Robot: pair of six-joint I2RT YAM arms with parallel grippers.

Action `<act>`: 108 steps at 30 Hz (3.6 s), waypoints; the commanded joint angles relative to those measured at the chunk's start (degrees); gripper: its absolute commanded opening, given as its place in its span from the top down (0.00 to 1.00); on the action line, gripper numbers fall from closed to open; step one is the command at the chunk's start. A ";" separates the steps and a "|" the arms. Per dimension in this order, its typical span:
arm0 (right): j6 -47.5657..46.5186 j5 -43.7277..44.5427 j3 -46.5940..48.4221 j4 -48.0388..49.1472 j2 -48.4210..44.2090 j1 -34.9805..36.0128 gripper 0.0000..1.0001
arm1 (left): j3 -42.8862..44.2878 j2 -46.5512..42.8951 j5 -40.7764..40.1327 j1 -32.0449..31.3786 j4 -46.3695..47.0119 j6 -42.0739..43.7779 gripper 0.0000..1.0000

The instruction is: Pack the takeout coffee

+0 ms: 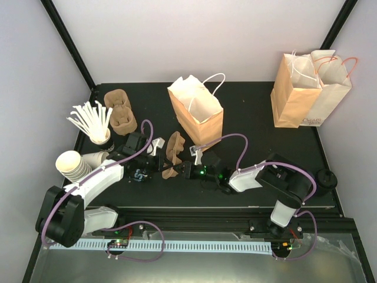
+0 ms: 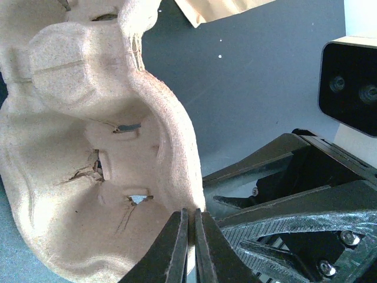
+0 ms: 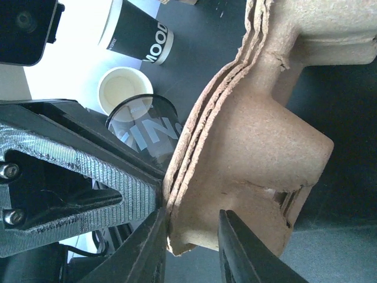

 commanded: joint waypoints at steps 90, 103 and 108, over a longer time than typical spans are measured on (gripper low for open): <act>-8.00 1.01 0.36 -7.33 -2.96 -1.53 0.58 | 9.07 0.81 -10.89 -0.41 -14.93 10.20 0.94; -7.00 -0.83 2.47 -5.12 -2.21 -1.45 0.47 | 11.96 -4.05 -11.90 -0.44 -18.43 10.51 0.96; -7.05 -1.18 2.40 -3.95 -2.13 -1.22 0.36 | 11.46 -4.50 -10.42 -0.47 -17.89 9.78 0.96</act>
